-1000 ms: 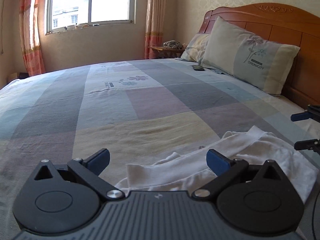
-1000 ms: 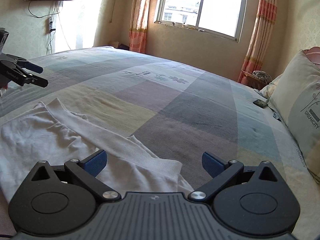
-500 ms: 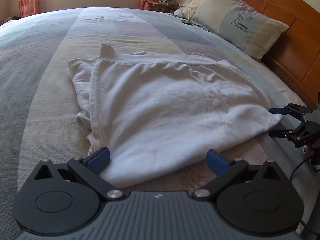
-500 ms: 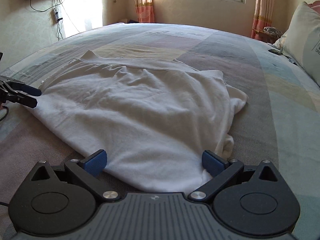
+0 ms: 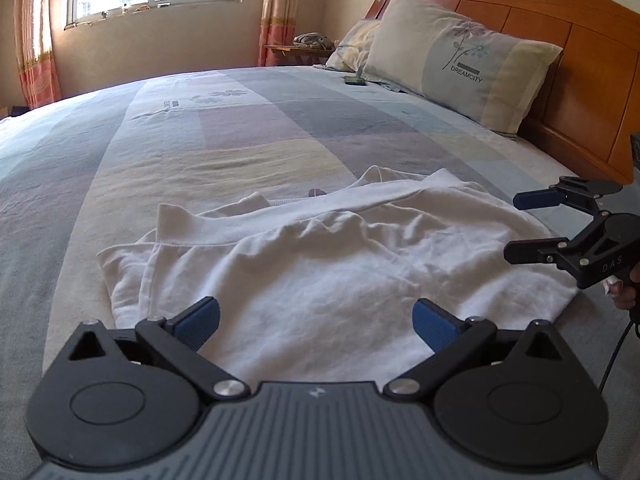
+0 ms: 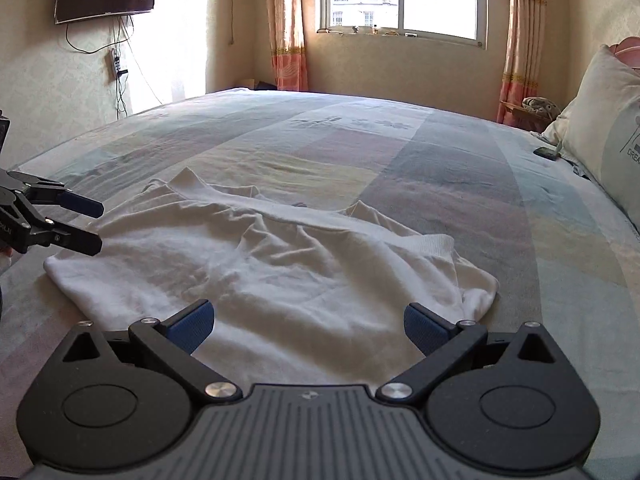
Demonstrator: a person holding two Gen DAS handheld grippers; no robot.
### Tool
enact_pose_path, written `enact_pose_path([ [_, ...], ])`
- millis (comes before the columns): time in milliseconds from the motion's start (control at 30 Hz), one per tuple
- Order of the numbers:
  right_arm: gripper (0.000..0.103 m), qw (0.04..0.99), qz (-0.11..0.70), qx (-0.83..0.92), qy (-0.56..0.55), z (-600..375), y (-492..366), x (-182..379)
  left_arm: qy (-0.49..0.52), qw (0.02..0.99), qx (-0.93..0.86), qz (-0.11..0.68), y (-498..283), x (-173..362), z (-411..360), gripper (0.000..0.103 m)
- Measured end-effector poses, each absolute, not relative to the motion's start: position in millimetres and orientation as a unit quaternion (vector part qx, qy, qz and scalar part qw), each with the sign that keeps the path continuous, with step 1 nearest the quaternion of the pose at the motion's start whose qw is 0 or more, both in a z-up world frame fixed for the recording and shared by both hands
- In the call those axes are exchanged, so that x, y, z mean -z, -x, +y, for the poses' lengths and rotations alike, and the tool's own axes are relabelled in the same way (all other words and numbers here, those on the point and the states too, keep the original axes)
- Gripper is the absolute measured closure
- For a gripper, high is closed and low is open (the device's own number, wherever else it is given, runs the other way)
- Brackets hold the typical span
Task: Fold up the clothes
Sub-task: 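Withdraw both open tools from the folded shirt, then roll both tools sideways and bring them to the shirt's long folded edge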
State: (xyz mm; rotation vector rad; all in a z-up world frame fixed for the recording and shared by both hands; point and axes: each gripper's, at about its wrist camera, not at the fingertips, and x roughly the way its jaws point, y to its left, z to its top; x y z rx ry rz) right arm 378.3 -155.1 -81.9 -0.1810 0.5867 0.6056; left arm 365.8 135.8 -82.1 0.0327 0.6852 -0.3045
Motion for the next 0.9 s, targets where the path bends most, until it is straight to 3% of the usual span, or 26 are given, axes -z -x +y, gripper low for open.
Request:
enact_pose_path([
  [167, 0.000, 0.903, 0.320, -0.275, 0.075, -145, -431, 102, 0.040, 0.919, 0.085, 0.382, -392, 114, 175, 0.002],
  [233, 0.000, 0.901, 0.357, -0.243, 0.051, -168, -443, 118, 0.074, 0.923, 0.108, 0.361, -381, 114, 199, 0.002],
  [367, 0.000, 0.900, 0.341, -0.269, -0.022, -213, -434, 113, 0.081, 0.927, 0.123, 0.344, -378, 92, 203, 0.002],
  [500, 0.000, 0.907, 0.305, -0.289, -0.035, -194, -441, 85, 0.087, 0.920, 0.165, 0.343, -413, 87, 182, 0.002],
  [700, 0.000, 0.891, 0.344, -0.294, 0.023, -147, -474, 110, 0.139, 0.916, 0.093, 0.366, -438, 114, 208, 0.006],
  [900, 0.000, 0.896, 0.358, -0.263, 0.025, -194, -454, 98, 0.073, 0.926, 0.070, 0.364, -399, 77, 212, 0.006],
])
